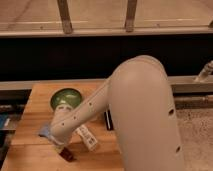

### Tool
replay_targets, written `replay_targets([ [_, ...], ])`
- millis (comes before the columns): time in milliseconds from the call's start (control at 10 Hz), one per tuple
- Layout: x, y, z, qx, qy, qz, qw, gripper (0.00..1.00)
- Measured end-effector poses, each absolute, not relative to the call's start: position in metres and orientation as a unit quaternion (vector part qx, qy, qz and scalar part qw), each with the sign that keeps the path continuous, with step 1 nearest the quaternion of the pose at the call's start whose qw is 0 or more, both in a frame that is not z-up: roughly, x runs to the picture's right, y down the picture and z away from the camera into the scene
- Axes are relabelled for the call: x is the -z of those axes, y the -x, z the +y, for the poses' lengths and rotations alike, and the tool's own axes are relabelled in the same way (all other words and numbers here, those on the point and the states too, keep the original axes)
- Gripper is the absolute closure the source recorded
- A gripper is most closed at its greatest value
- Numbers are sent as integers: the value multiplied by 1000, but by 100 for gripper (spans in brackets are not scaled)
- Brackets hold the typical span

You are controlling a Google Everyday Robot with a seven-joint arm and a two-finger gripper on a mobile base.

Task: Place the pepper in the ceramic bowl

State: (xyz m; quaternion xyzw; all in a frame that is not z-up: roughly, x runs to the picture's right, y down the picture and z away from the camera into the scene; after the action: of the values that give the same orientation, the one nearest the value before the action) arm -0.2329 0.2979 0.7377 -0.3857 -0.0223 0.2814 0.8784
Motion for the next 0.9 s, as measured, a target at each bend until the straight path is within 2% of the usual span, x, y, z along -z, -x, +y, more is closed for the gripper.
replay_targets([
  [400,-732,234,291,-281,381,-30,880,100],
  [900,-710,235,253,-276,348,-49,895,100],
])
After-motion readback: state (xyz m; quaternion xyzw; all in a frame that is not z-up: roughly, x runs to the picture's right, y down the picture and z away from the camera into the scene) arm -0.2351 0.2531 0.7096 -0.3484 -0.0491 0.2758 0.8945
